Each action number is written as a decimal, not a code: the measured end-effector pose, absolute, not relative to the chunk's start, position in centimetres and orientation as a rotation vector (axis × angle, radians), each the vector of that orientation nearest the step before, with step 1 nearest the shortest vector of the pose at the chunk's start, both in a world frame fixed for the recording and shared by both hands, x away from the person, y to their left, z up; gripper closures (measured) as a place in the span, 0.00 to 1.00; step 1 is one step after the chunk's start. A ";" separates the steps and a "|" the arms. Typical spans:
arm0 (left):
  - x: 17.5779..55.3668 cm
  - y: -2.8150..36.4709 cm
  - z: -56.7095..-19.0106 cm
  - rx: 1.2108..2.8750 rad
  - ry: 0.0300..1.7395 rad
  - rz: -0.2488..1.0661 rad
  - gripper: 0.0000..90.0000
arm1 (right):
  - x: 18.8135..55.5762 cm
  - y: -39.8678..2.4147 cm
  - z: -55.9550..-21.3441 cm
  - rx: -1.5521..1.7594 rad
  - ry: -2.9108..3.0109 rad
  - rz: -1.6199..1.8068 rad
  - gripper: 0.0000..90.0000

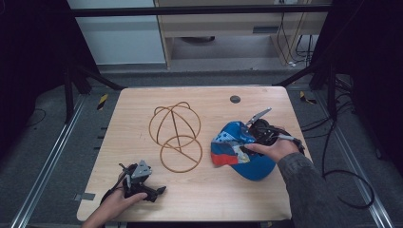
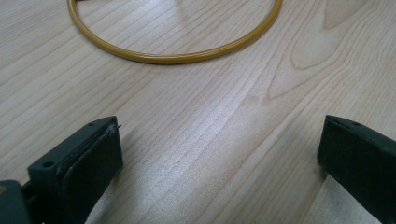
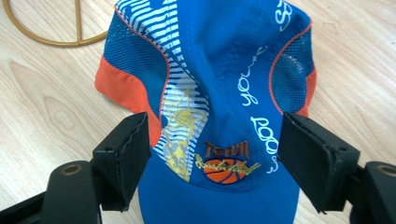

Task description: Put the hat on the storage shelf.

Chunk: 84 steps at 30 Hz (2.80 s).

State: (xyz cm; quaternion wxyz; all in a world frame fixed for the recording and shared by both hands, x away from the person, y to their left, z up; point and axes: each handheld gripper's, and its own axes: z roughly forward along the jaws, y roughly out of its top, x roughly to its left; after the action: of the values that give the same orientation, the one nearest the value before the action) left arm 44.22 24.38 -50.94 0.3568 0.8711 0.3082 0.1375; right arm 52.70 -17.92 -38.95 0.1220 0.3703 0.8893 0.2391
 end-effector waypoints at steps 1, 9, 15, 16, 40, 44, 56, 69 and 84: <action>44.2 24.4 -50.9 2.249 0.794 0.355 0.00 | 52.8 -17.9 -39.0 1.085 2.601 0.700 0.30; 44.3 24.4 -50.9 2.251 0.790 0.354 0.00 | 53.6 -17.1 -39.4 1.094 2.616 0.707 0.33; 44.3 24.4 -50.9 2.251 0.791 0.354 0.00 | 54.4 -16.4 -40.4 1.117 2.626 0.672 0.42; 44.3 24.4 -50.9 2.250 0.791 0.354 0.00 | 54.5 -16.3 -40.6 1.120 2.630 0.673 0.45; 44.3 24.3 -51.0 2.248 0.794 0.353 0.00 | 53.7 -17.7 -39.2 1.145 2.636 0.804 1.00; 44.3 24.3 -51.0 2.247 0.792 0.353 0.00 | 53.1 -18.0 -38.2 1.122 2.628 0.850 1.00; 44.2 24.3 -51.0 2.244 0.797 0.354 0.00 | 51.5 -18.6 -33.9 1.048 2.541 0.947 1.00; 44.3 24.3 -51.0 2.245 0.795 0.356 0.00 | 50.7 -19.1 -30.8 1.021 2.465 1.009 1.00; 44.2 24.3 -50.9 2.245 0.796 0.358 0.00 | 49.9 -17.3 -24.5 0.907 2.363 1.086 1.00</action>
State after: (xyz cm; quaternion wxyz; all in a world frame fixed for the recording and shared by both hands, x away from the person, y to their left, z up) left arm 44.25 24.30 -50.95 0.3582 0.8702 0.3085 0.1386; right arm 49.94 -17.26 -24.46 0.1926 0.3233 0.8419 0.3868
